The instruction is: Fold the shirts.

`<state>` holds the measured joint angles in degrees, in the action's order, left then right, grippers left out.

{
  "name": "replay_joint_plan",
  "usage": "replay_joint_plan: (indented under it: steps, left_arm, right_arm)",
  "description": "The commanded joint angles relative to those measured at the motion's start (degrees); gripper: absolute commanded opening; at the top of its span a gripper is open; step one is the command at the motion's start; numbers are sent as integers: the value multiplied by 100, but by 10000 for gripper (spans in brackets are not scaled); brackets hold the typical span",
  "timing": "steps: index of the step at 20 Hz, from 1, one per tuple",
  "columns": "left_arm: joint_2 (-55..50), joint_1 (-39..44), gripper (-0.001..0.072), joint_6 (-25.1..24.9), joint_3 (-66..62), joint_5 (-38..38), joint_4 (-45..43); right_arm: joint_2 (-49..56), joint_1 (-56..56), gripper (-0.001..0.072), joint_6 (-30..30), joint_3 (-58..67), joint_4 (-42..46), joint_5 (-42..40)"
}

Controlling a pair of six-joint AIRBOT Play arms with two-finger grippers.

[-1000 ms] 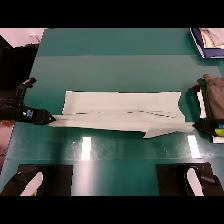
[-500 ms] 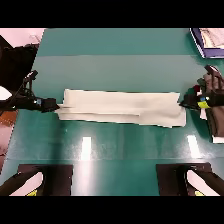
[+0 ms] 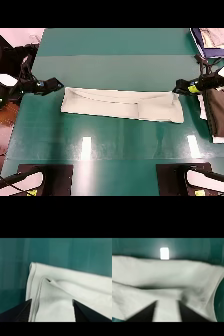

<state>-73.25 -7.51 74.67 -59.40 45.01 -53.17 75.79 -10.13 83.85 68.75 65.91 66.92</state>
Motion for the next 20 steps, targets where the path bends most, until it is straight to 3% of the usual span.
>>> replay_joint_plan:
  steps: [1, 5, 6, 8, 9, 10, 11, 14, 20]
  left_arm:
    - [-90, -4, 602, -11, -354, -120, 201]
    - [-85, -2, 601, -13, -472, 1062, 195]
    - [-85, -2, 562, -13, -470, 1305, 188]
    - [-85, 4, 76, -247, -470, 1617, 197]
    - [-85, 2, 32, -372, -470, 1725, 214]
    - [-85, 2, 32, -369, -470, 1797, 216]
    - [-85, 2, 32, -358, -468, 1867, 227]
    - [-85, 2, 32, -354, -461, 2033, 247]
    - [-85, 2, 24, -284, -461, 2299, 260]
  right_arm:
    - [238, -155, 520, 46, 308, -409, -127]
    - [48, -691, 520, -603, 363, -525, 870]
    - [33, -887, 519, -767, 363, -520, 1178]
    - [44, -1268, 520, -942, 337, -444, 1580]
    - [42, -1436, 527, -999, 243, -459, 1604]
    - [44, -1596, 611, -1117, 92, -492, 1593]
    - [44, -1753, 641, -1211, -136, -494, 1513]
    - [201, -2061, 642, -1766, -820, -667, 1217]
    - [1270, -2164, 641, -3042, -1169, -1875, 1163]
